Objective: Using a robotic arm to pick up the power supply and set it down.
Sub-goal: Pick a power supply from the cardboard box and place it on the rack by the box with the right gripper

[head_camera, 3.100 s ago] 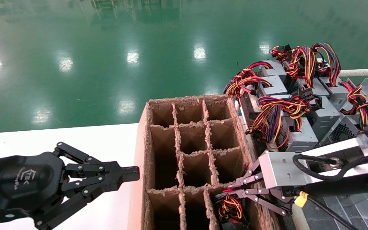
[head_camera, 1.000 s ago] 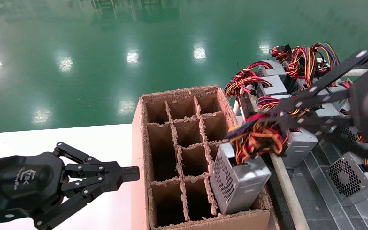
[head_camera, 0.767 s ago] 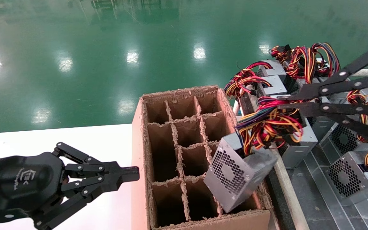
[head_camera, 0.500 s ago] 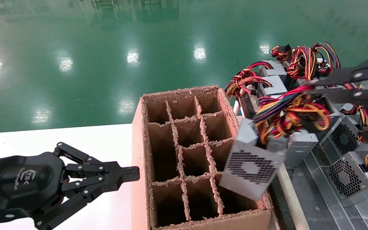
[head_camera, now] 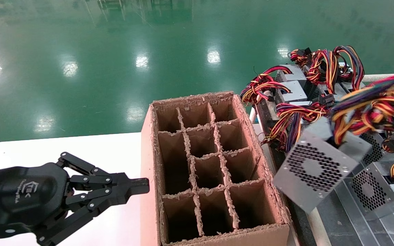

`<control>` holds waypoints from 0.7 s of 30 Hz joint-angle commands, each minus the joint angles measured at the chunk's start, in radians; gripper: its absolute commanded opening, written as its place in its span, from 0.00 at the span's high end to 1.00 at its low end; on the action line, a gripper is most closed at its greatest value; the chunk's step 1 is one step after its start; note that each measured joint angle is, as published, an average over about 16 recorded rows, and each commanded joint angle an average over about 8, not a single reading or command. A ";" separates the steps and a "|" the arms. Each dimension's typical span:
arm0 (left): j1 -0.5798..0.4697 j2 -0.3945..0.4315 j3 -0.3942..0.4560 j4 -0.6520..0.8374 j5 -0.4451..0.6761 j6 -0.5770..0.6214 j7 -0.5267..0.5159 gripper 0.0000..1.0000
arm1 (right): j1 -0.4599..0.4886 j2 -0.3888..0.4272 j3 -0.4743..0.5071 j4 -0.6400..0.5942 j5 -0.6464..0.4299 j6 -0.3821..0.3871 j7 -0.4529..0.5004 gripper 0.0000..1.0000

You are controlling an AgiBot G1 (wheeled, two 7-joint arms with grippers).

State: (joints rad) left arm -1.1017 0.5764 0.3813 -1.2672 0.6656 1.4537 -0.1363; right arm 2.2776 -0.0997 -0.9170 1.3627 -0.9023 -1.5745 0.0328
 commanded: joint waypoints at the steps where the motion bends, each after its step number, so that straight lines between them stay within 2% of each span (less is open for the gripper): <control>1: 0.000 0.000 0.000 0.000 0.000 0.000 0.000 1.00 | 0.010 0.028 -0.007 0.001 0.002 -0.002 0.004 1.00; 7: 0.000 0.000 0.000 0.000 0.000 0.000 0.000 1.00 | -0.005 0.128 -0.030 0.001 0.027 -0.004 0.002 1.00; 14: 0.000 0.000 0.000 0.000 0.000 0.000 0.000 1.00 | -0.071 0.240 -0.070 0.001 0.058 0.001 -0.019 1.00; 21: 0.000 0.000 0.000 0.000 0.000 0.000 0.000 1.00 | -0.138 0.300 -0.107 0.000 0.081 0.019 -0.043 1.00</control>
State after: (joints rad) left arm -1.1018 0.5763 0.3814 -1.2672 0.6655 1.4537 -0.1363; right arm 2.1439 0.1890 -1.0232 1.3623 -0.8276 -1.5508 -0.0063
